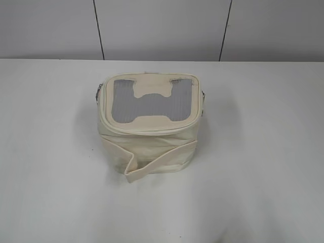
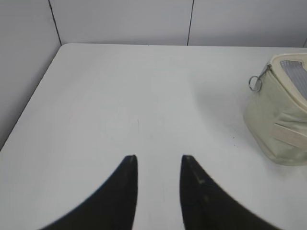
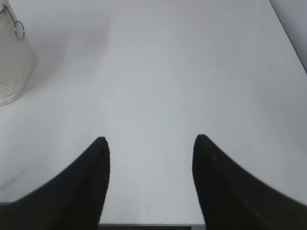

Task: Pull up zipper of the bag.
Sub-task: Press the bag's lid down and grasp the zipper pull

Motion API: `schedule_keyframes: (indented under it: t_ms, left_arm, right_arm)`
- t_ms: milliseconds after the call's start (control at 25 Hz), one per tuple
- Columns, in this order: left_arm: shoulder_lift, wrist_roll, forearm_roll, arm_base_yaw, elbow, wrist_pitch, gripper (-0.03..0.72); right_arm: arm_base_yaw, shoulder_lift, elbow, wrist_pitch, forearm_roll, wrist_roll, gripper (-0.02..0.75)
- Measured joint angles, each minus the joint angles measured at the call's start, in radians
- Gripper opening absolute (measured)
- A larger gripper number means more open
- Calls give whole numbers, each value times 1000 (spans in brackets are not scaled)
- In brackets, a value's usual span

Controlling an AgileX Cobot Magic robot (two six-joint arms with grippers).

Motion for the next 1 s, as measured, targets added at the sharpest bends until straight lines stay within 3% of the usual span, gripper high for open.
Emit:
schedule_keyframes:
  t_ms: [1000]
  left_arm:
    - [0,0,0,0,0,0,239]
  right_arm:
    - [0,0,0,0,0,0,437]
